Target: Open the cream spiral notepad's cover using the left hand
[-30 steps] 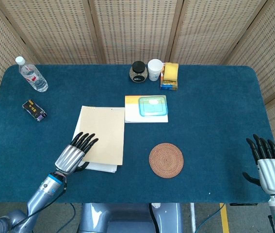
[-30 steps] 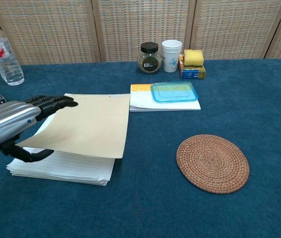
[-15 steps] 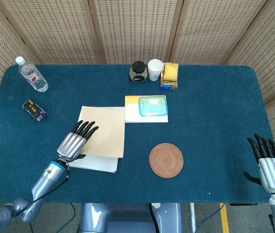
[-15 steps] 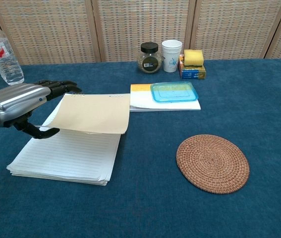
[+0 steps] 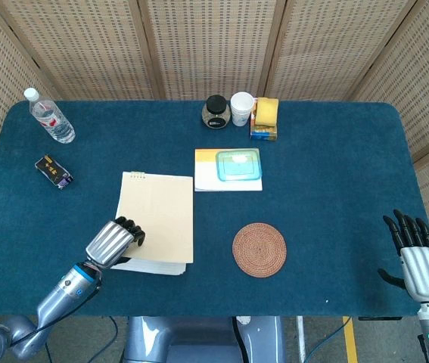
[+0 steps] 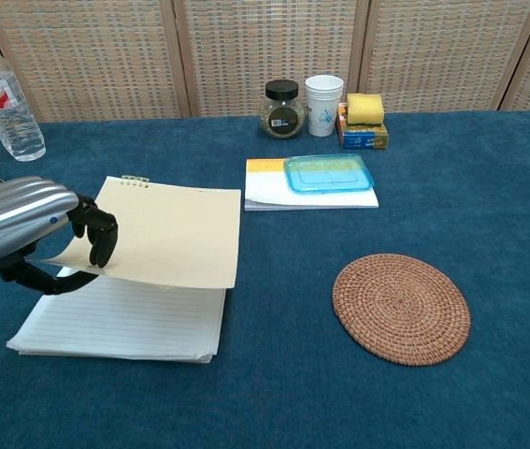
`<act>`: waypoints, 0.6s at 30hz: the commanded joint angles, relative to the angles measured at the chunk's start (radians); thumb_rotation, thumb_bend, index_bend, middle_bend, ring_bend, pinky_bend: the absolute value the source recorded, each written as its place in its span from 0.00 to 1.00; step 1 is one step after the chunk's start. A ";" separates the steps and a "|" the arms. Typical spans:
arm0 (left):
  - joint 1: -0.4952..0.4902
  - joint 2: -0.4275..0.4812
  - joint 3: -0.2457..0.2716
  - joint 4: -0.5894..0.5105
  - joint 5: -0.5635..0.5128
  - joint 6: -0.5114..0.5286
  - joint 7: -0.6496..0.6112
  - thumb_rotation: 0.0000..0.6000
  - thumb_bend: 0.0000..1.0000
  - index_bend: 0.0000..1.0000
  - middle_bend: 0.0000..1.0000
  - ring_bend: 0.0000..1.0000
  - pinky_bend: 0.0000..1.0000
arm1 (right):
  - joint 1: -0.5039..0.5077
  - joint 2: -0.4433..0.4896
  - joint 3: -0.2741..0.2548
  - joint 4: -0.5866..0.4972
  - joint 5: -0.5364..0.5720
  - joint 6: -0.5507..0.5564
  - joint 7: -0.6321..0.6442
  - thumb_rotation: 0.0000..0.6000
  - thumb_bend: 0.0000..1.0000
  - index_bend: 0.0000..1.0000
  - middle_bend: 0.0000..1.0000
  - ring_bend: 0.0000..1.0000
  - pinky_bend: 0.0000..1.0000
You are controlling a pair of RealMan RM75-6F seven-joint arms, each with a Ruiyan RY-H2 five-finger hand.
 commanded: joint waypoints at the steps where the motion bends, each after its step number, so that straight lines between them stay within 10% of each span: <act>1: 0.016 0.029 0.057 0.010 0.085 0.069 -0.048 1.00 0.48 0.73 0.58 0.43 0.42 | 0.000 -0.002 -0.002 0.000 -0.002 -0.001 -0.004 1.00 0.00 0.00 0.00 0.00 0.00; 13: 0.058 0.090 0.198 0.000 0.249 0.188 -0.128 1.00 0.48 0.74 0.58 0.43 0.42 | 0.001 -0.006 -0.003 0.001 0.000 -0.003 -0.014 1.00 0.00 0.00 0.00 0.00 0.00; 18: 0.038 0.138 0.139 -0.106 0.232 0.191 -0.039 1.00 0.48 0.74 0.58 0.43 0.42 | 0.002 -0.008 -0.005 0.001 -0.002 -0.004 -0.018 1.00 0.00 0.00 0.00 0.00 0.00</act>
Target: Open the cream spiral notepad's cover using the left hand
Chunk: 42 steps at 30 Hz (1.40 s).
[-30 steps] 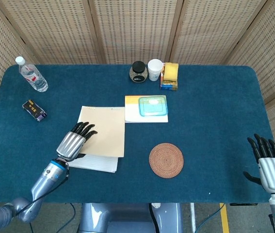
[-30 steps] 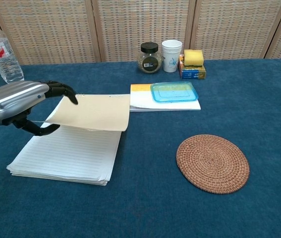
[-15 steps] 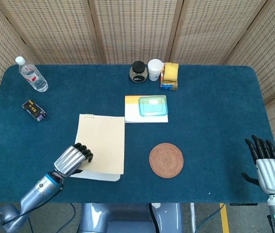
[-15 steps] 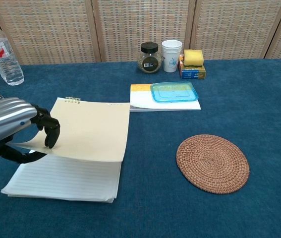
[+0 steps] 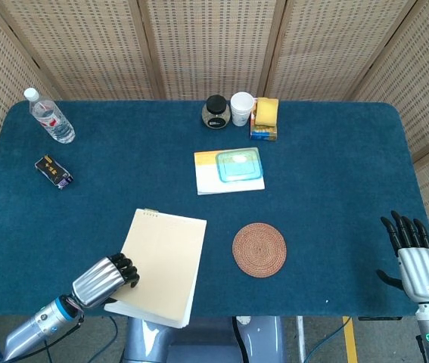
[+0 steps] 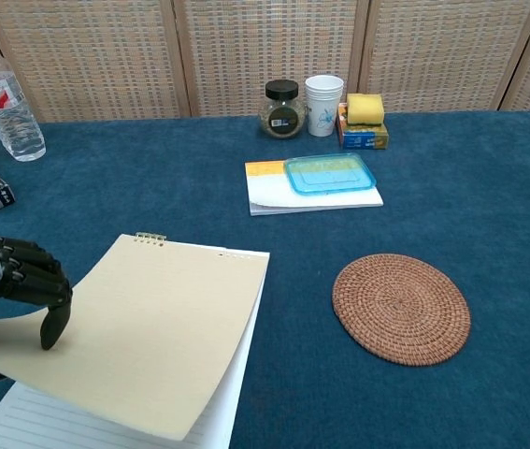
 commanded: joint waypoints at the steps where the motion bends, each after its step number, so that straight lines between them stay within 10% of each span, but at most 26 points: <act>1: -0.023 0.046 -0.066 -0.102 -0.031 -0.008 0.068 1.00 0.48 0.74 0.58 0.43 0.42 | 0.000 -0.001 -0.001 0.000 -0.002 0.000 -0.001 1.00 0.00 0.00 0.00 0.00 0.00; 8: -0.151 0.140 -0.300 -0.309 -0.241 -0.156 0.138 1.00 0.47 0.74 0.58 0.43 0.42 | 0.001 0.005 0.009 -0.003 0.010 0.002 0.005 1.00 0.00 0.00 0.00 0.00 0.00; 17: -0.284 0.116 -0.497 -0.314 -0.489 -0.315 0.306 1.00 0.39 0.68 0.54 0.41 0.40 | 0.004 0.011 0.019 -0.011 0.027 -0.003 0.003 1.00 0.00 0.00 0.00 0.00 0.00; 22: -0.350 0.055 -0.550 -0.239 -0.637 -0.390 0.411 1.00 0.00 0.00 0.00 0.00 0.01 | 0.008 0.009 0.023 -0.011 0.039 -0.011 -0.005 1.00 0.00 0.00 0.00 0.00 0.00; 34: -0.415 -0.055 -0.620 -0.057 -0.721 -0.317 0.381 1.00 0.00 0.00 0.00 0.00 0.00 | 0.013 -0.003 0.024 -0.007 0.055 -0.024 -0.029 1.00 0.00 0.00 0.00 0.00 0.00; 42: -0.292 0.085 -0.587 -0.222 -0.782 -0.304 0.246 1.00 0.00 0.00 0.00 0.00 0.00 | 0.015 -0.008 0.023 -0.008 0.052 -0.025 -0.037 1.00 0.00 0.00 0.00 0.00 0.00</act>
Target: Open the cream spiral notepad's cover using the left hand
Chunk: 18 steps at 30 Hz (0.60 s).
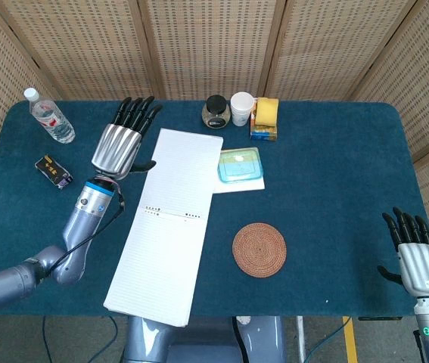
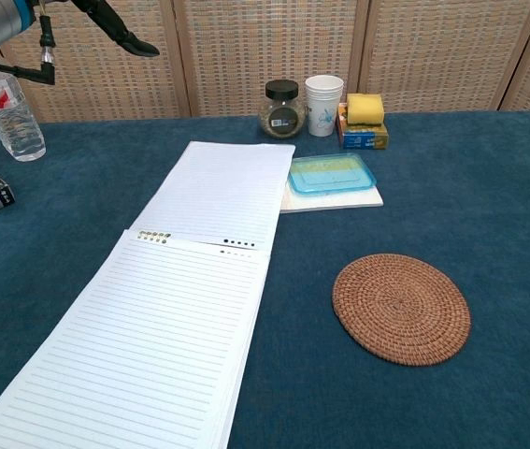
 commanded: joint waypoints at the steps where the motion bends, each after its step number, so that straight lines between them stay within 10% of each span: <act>1: 0.126 0.138 0.053 -0.178 -0.040 0.024 -0.062 1.00 0.00 0.00 0.00 0.00 0.00 | -0.002 0.002 0.000 -0.001 -0.002 0.005 0.005 1.00 0.00 0.00 0.00 0.00 0.00; 18: 0.583 0.453 0.375 -0.476 0.105 0.341 -0.161 1.00 0.00 0.00 0.00 0.00 0.00 | -0.010 0.013 -0.009 0.000 -0.023 0.020 0.031 1.00 0.00 0.00 0.00 0.00 0.00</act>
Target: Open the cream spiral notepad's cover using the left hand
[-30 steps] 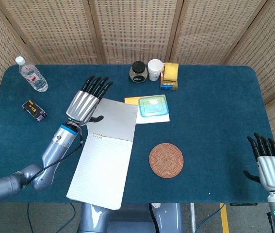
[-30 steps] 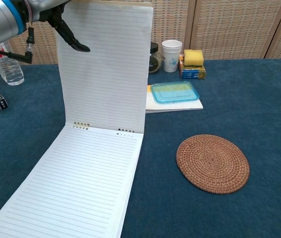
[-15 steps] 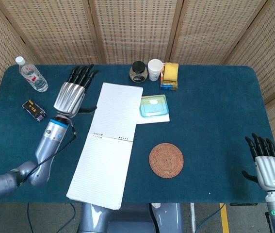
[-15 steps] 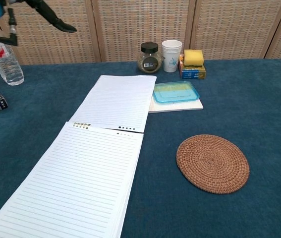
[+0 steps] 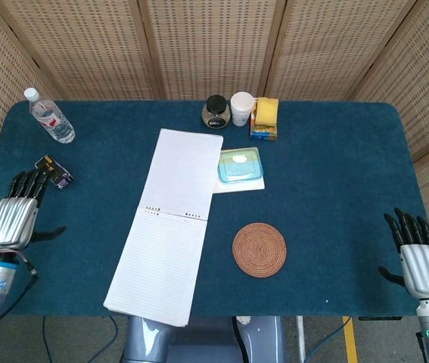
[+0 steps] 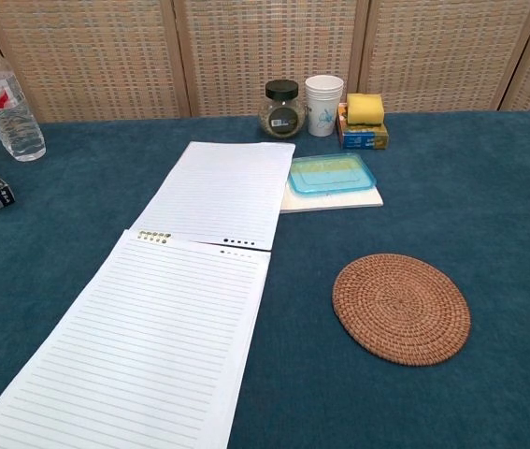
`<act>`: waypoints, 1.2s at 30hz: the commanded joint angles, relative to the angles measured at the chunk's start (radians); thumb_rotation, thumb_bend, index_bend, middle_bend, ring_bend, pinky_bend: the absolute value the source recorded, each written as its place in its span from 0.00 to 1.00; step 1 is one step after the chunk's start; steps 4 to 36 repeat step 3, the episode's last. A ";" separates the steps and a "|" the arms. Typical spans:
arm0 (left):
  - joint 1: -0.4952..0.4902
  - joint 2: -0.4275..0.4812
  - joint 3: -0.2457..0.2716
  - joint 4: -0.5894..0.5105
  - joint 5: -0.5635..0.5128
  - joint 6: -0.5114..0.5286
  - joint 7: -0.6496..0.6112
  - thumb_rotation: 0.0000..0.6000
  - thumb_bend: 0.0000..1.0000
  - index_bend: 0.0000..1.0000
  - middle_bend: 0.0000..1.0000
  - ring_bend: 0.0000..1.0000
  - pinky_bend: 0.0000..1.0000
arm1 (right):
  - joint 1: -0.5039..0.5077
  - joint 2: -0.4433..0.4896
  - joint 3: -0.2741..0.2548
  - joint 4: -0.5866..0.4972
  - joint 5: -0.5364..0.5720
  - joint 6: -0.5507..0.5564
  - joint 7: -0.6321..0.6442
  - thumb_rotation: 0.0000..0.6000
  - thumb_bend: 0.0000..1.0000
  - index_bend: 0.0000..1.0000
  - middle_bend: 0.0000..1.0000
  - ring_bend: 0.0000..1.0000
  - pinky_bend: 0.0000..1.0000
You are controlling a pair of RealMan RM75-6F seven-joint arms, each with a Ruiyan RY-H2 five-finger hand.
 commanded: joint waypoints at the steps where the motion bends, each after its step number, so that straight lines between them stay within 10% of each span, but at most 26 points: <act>1: 0.099 0.068 0.073 -0.029 0.097 0.087 -0.098 1.00 0.00 0.00 0.00 0.00 0.00 | -0.002 0.001 -0.002 -0.002 -0.005 0.005 0.002 1.00 0.00 0.00 0.00 0.00 0.00; 36: 0.120 0.070 0.091 -0.014 0.127 0.098 -0.118 1.00 0.00 0.00 0.00 0.00 0.00 | -0.005 0.004 -0.003 -0.005 -0.010 0.012 0.004 1.00 0.00 0.00 0.00 0.00 0.00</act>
